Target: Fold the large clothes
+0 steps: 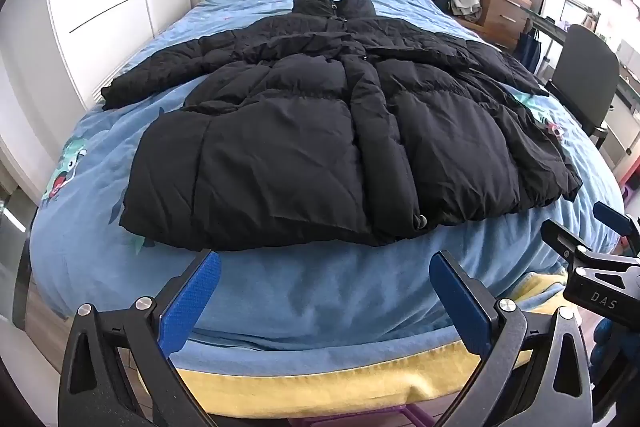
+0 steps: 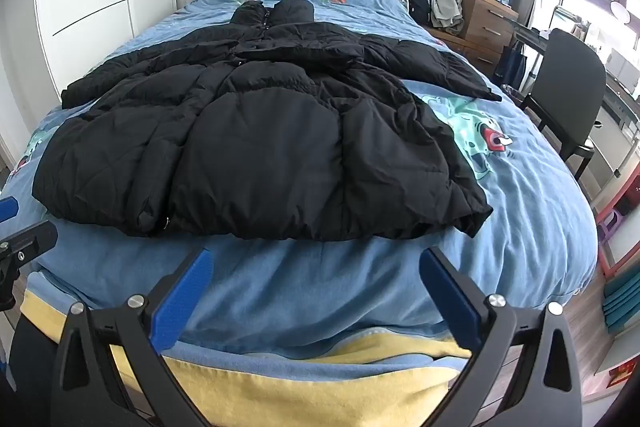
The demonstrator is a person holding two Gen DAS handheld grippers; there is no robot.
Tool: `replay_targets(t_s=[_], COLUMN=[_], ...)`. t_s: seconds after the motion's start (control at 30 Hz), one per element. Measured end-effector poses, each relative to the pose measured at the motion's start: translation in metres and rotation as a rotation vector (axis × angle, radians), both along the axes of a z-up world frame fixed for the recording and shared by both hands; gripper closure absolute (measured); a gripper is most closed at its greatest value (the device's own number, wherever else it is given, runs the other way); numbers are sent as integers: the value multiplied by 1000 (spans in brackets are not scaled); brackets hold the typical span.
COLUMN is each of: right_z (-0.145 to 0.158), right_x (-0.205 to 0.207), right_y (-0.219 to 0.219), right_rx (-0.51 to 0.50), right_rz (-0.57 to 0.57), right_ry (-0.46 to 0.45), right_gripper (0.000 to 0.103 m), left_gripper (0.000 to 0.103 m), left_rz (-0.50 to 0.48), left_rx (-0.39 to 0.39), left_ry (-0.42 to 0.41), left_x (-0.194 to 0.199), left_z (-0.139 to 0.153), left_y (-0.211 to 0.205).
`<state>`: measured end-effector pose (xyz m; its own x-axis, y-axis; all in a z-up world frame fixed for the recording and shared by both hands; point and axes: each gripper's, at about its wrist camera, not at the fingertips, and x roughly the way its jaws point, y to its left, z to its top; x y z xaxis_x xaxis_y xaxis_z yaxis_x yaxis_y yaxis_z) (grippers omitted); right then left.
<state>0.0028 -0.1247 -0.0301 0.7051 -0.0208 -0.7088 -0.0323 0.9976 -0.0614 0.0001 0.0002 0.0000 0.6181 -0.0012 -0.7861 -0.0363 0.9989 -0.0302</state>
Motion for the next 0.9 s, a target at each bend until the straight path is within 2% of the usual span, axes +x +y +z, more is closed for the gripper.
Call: replay_targets(t_s=[0.4,0.9], right_z=[0,-1], right_x=[-2,1], right_y=[5,4], right_rx=[1,34], right_rz=[25,35], right_ry=[-4,-7], right_gripper=[0,0], left_gripper=[1,1], left_rz=[24,-7], left_rx=[12,40], left_ry=[-17,2], left_x=[-1,4], left_z=[-3,-8], left_y=[2,3])
